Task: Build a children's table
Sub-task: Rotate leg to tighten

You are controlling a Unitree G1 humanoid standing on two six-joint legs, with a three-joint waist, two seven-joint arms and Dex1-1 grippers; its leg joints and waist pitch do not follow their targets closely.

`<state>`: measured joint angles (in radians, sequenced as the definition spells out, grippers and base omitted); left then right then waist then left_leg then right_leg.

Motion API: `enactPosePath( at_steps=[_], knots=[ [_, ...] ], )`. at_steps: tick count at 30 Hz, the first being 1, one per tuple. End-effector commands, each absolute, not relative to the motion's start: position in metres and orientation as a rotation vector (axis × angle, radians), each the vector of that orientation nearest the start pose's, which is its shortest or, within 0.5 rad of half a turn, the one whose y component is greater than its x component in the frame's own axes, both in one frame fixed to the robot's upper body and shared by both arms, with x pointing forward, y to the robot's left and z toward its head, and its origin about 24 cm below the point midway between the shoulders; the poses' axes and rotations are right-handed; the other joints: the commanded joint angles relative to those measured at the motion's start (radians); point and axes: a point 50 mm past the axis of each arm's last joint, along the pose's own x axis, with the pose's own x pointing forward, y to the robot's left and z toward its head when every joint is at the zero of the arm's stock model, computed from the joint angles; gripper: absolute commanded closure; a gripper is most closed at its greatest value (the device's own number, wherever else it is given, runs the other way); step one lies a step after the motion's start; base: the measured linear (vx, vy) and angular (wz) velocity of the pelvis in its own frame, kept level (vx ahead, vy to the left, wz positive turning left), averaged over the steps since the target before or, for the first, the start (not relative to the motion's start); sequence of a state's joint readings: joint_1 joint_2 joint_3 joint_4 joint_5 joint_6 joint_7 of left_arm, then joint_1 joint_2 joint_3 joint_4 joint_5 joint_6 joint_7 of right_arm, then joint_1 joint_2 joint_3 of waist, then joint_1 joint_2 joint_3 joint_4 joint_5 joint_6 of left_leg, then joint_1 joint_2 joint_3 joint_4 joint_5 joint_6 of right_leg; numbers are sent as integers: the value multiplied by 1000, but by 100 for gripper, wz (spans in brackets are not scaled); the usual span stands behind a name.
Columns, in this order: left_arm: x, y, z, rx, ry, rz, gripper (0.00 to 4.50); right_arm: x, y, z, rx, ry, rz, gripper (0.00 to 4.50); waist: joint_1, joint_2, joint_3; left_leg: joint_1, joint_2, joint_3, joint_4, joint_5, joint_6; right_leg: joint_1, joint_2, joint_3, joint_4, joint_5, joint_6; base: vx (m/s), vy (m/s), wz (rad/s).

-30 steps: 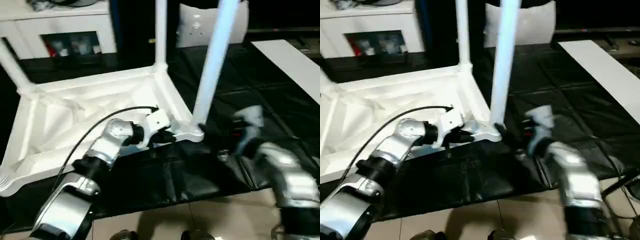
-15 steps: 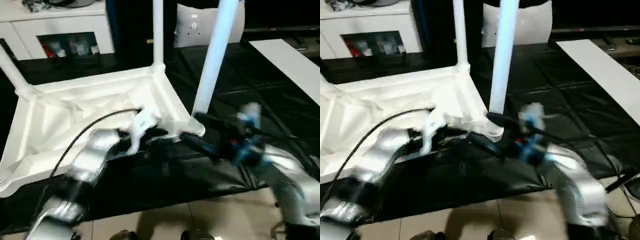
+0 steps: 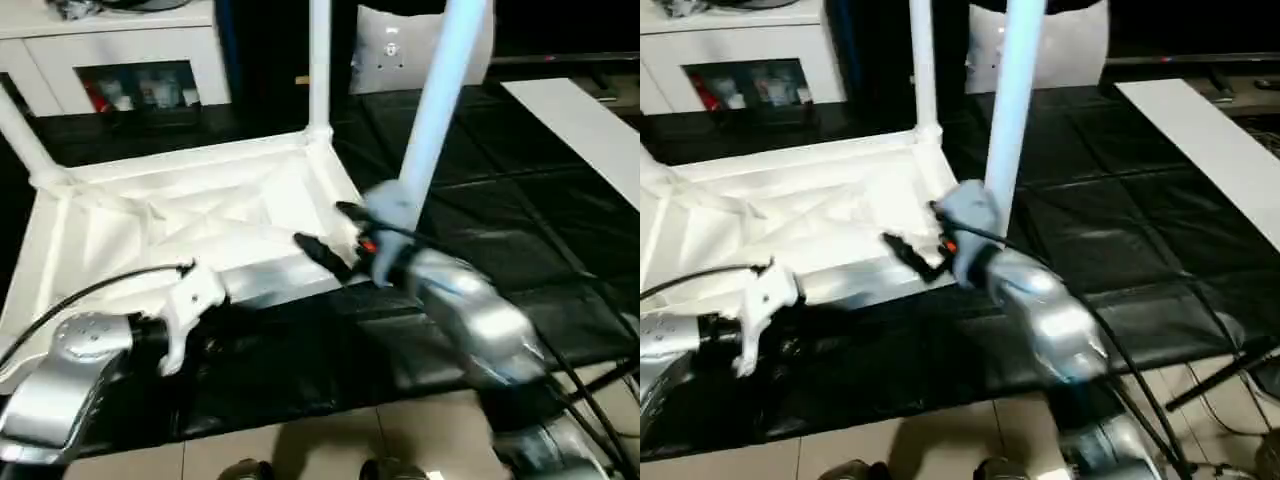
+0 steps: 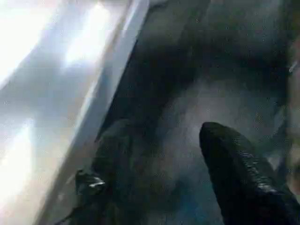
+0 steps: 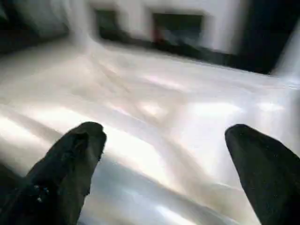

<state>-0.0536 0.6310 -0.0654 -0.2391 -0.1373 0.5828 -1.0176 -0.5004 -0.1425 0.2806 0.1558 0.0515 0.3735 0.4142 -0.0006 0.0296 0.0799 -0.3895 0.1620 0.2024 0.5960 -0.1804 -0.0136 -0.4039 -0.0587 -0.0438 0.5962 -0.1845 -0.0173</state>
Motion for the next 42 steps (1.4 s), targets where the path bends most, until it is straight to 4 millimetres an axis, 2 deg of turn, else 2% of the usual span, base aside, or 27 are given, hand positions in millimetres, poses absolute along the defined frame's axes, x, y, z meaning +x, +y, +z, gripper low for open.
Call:
enactPosePath(
  at_steps=[1,3,5,8,12,13,14,15,17,19,21,22,24,26,29,30,31,32,34,35,36,38,39,40,42],
  knots=[
    [225,198,72,336,576,-990,168,326,-64,93,-406,79,670,0,-6,13,-51,43,67,-44,-92,-375,-92,8,-77,54,-78,-388,-145,0,0,0],
    [224,196,72,344,588,-993,168,331,-64,92,-438,74,633,0,-1,13,-56,44,67,-40,-88,-346,-78,13,-74,58,-75,-309,-158,0,0,0],
    [224,197,69,369,597,-976,168,336,-67,89,-490,69,581,0,-1,14,-58,37,66,-40,-88,-302,-68,21,-71,57,-66,-233,-170,0,0,0],
    [226,200,64,414,608,-925,168,344,-79,83,-601,69,492,0,-2,13,-63,36,63,-36,-81,-273,-60,26,-72,55,-64,-203,-178,0,0,0],
    [231,203,62,442,604,-871,168,357,-113,77,-652,91,321,0,1,14,-64,41,63,-35,-77,-290,-60,26,-69,55,-65,-221,-178,0,0,0],
    [231,203,62,443,603,-869,168,357,-115,77,-654,91,316,0,4,13,-64,43,64,-35,-78,-296,-60,25,-67,55,-66,-219,-173,0,0,0],
    [234,204,60,453,597,-849,168,361,-129,77,-671,97,273,0,5,17,-68,42,62,-34,-76,-288,-61,27,-66,54,-63,-198,-174,0,0,0],
    [234,204,60,453,597,-849,168,361,-129,77,-671,97,273,0,7,16,-68,41,62,-34,-76,-285,-59,28,-66,53,-63,-191,-175,0,0,0],
    [239,201,57,462,580,-818,168,365,-160,78,-700,118,206,0,13,13,-69,42,61,-31,-71,-281,-52,30,-66,54,-64,-178,-179,0,0,0],
    [242,197,54,456,572,-805,168,366,-178,79,-708,131,166,0,19,15,-69,44,61,-30,-70,-281,-48,30,-66,54,-65,-179,-182,0,0,0],
    [242,195,53,451,570,-796,168,367,-187,79,-713,138,144,0,21,13,-69,41,60,-31,-68,-280,-44,33,-67,52,-65,-182,-186,0,0,0],
    [244,192,50,449,562,-770,168,367,-211,81,-732,155,94,0,21,11,-70,38,60,-32,-67,-275,-40,36,-67,51,-63,-181,-188,0,0,0],
    [247,192,49,452,551,-745,168,366,-228,84,-747,166,61,0,22,10,-70,40,58,-30,-63,-274,-31,36,-66,50,-66,-179,-192,0,0,0],
    [252,192,48,471,522,-697,168,364,-247,87,-763,181,24,0,20,9,-68,32,56,-31,-61,-267,-14,41,-66,47,-68,-187,-193,0,0,0],
    [258,194,47,484,488,-639,168,362,-262,89,-770,192,-12,0,13,4,-68,26,52,-32,-59,-273,4,45,-66,43,-74,-237,-183,0,0,0],
    [260,195,47,489,464,-608,168,361,-268,90,-769,194,-28,0,12,6,-66,24,52,-33,-58,-272,6,45,-67,43,-74,-243,-182,0,0,0],
    [261,195,47,493,453,-600,168,361,-270,90,-768,194,-33,0,7,2,-67,23,51,-32,-56,-271,12,45,-67,41,-77,-255,-180,0,0,0],
    [261,195,47,493,441,-594,168,360,-271,91,-764,191,-34,0,3,8,-66,23,51,-35,-57,-274,18,43,-68,39,-77,-268,-181,0,0,0],
    [260,195,49,455,405,-580,168,360,-269,91,-712,169,-25,0,-8,7,-66,20,52,-36,-56,-280,28,43,-68,37,-79,-271,-186,0,0,0],
    [258,195,51,409,372,-563,168,361,-257,93,-644,116,31,0,-13,10,-64,18,53,-37,-57,-280,36,42,-68,36,-78,-262,-192,0,0,0],
    [258,195,51,409,372,-563,168,361,-257,93,-644,116,31,0,-18,7,-63,17,54,-34,-56,-286,42,43,-68,36,-81,-259,-192,0,0,0],
    [251,199,51,323,323,-538,168,358,-226,99,-508,-8,179,0,-29,8,-63,11,56,-37,-57,-284,65,44,-71,35,-79,-253,-197,0,0,0],
    [251,199,51,323,323,-538,168,358,-226,99,-508,-8,179,0,-30,12,-62,12,57,-38,-59,-286,71,43,-71,35,-79,-252,-199,0,0,0],
    [249,202,51,288,311,-515,138,356,-217,100,-469,-41,227,0,-36,11,-63,13,59,-37,-59,-281,78,41,-68,33,-79,-246,-205,0,0,0],
    [245,207,50,248,300,-491,132,352,-205,102,-432,-74,277,0,-34,15,-60,14,61,-37,-60,-271,86,39,-67,33,-79,-232,-216,0,0,0]
  ],
)
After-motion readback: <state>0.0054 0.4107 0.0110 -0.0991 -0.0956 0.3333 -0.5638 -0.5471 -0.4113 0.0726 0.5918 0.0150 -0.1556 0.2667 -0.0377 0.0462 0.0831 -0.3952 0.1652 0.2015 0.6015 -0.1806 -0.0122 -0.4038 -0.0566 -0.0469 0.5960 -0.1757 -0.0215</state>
